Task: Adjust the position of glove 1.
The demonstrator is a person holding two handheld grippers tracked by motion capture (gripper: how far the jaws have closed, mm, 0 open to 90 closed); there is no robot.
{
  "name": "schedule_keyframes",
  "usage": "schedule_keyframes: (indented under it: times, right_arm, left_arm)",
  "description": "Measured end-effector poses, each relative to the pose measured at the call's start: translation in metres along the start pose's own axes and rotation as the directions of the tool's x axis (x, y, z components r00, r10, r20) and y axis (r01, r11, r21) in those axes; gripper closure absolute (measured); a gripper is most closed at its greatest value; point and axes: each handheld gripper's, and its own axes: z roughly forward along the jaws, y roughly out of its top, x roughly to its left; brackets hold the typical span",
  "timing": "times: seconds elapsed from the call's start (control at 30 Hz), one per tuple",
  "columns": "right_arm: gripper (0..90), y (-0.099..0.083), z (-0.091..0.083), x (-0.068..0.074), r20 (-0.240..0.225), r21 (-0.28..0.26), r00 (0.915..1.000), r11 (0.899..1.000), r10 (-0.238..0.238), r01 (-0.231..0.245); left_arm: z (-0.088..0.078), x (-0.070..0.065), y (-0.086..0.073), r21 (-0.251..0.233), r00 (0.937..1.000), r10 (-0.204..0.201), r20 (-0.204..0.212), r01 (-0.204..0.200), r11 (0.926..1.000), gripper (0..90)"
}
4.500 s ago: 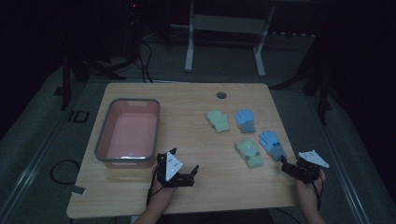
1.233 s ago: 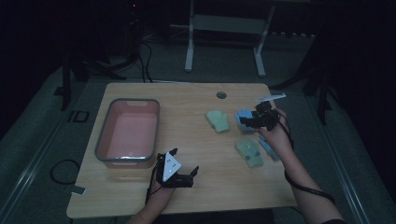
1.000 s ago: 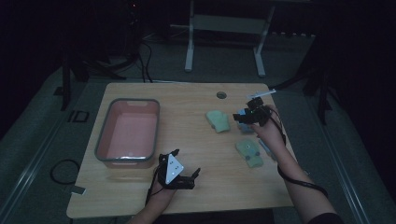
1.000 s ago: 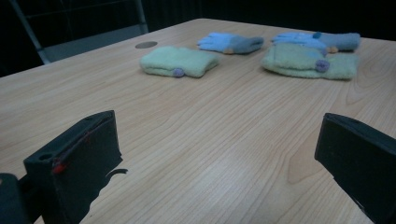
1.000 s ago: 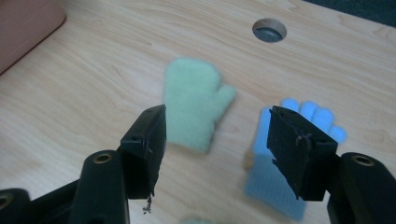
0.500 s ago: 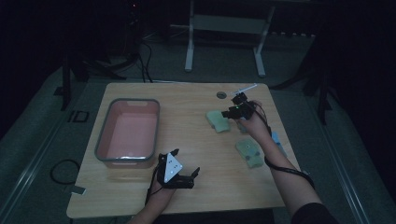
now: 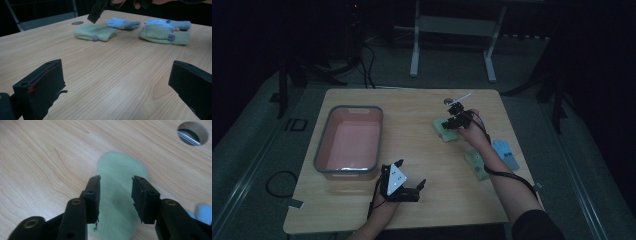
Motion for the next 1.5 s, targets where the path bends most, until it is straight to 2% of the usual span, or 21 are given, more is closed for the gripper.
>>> schedule_keyframes:
  times: [0.17, 0.3, 0.33, 0.4, 0.6, 0.63, 0.73, 0.83, 0.93, 1.0, 1.07, 1.17, 1.37, 1.43, 1.47, 1.5]
  right_arm:
    - [62.2, 0.002, 0.015, 0.001, 0.011, 0.029, 0.9997, 0.999, -0.02, 0.019]
    - [64.3, 0.002, 0.026, -0.001, 0.001, 0.076, 1.0, 0.997, 0.004, -0.004]
    - [64.3, 0.001, 0.029, -0.002, 0.013, 0.097, 0.9999, 0.995, -0.001, -0.001]
    - [65.5, -0.002, 0.034, -0.001, 0.016, 0.099, 0.9999, 0.995, -0.002, 0.0]
    - [80.8, -0.004, 0.035, -0.001, 0.02, 0.074, 0.998, 0.995, 0.06, -0.061]
    - [80.8, -0.004, 0.035, -0.001, 0.02, 0.074, 0.998, 0.995, 0.06, -0.061]
    - [85.9, -0.004, 0.032, 0.003, 0.046, 0.061, 0.9948, 0.994, 0.091, -0.094]
    - [87.3, -0.001, 0.019, 0.009, 0.049, 0.045, 0.9929, 0.993, 0.108, -0.111]
    - [87.3, 0.002, -0.002, 0.015, 0.048, 0.018, 0.9905, 0.991, 0.129, -0.13]
    - [87.4, 0.004, -0.017, 0.02, 0.063, 0.006, 0.9894, 0.991, 0.131, -0.131]
    - [87.4, 0.003, -0.032, 0.025, 0.056, -0.018, 0.9856, 0.987, 0.16, -0.159]
    - [87.4, 0.0, -0.048, 0.036, 0.074, -0.029, 0.9843, 0.987, 0.16, -0.159]
    - [87.4, -0.019, -0.077, 0.065, 0.089, -0.054, 0.9802, 0.984, 0.176, -0.172]
    - [87.3, -0.029, -0.082, 0.073, 0.078, -0.067, 0.9755, 0.977, 0.206, -0.201]
    - [87.3, -0.034, -0.084, 0.079, 0.092, -0.071, 0.9737, 0.977, 0.209, -0.203]
    - [87.4, -0.04, -0.086, 0.082, 0.087, -0.086, 0.9686, 0.97, 0.233, -0.226]
  left_arm:
    - [0.0, 0.0, 0.0, 0.0, 1.0, 0.003, -0.001, -0.003, 1.0, 0.4]
    - [0.0, 0.0, 0.0, 0.001, 1.0, 0.006, -0.002, -0.006, 1.0, 0.4]
    - [0.0, 0.0, 0.0, 0.001, 1.0, 0.005, -0.001, -0.005, 1.0, 0.4]
    - [0.0, 0.0, 0.0, 0.0, 1.0, 0.001, 0.0, -0.001, 1.0, 0.4]
    - [0.0, 0.002, 0.0, 0.0, 0.9999, -0.014, 0.003, 0.014, 0.9999, 0.4]
    - [0.0, 0.002, 0.0, 0.0, 0.9999, -0.014, 0.003, 0.014, 0.9999, 0.4]
    - [0.0, 0.001, 0.0, 0.0, 0.9999, -0.011, 0.001, 0.011, 0.9999, 0.5]
    - [0.0, 0.001, 0.0, 0.0, 0.9999, -0.011, 0.0, 0.011, 0.9999, 0.5]
    - [0.0, 0.001, 0.0, 0.001, 0.9999, -0.014, 0.001, 0.014, 0.9999, 0.5]
    - [0.0, 0.001, 0.0, 0.001, 0.9999, -0.014, -0.001, 0.014, 0.9999, 0.5]
    - [0.0, 0.001, 0.0, 0.002, 1.0, -0.008, -0.003, 0.008, 1.0, 0.5]
    - [0.0, 0.0, 0.0, 0.007, 1.0, 0.0, -0.005, 0.0, 1.0, 0.5]
    - [0.0, 0.0, 0.0, 0.005, 1.0, -0.005, -0.006, 0.006, 1.0, 0.6]
    - [0.0, 0.0, 0.0, 0.006, 1.0, -0.005, -0.006, 0.005, 1.0, 0.5]
    - [0.0, 0.0, 0.0, 0.006, 1.0, -0.004, -0.006, 0.004, 1.0, 0.6]
    - [0.001, 0.0, 0.0, 0.006, 1.0, -0.005, -0.005, 0.005, 1.0, 0.6]
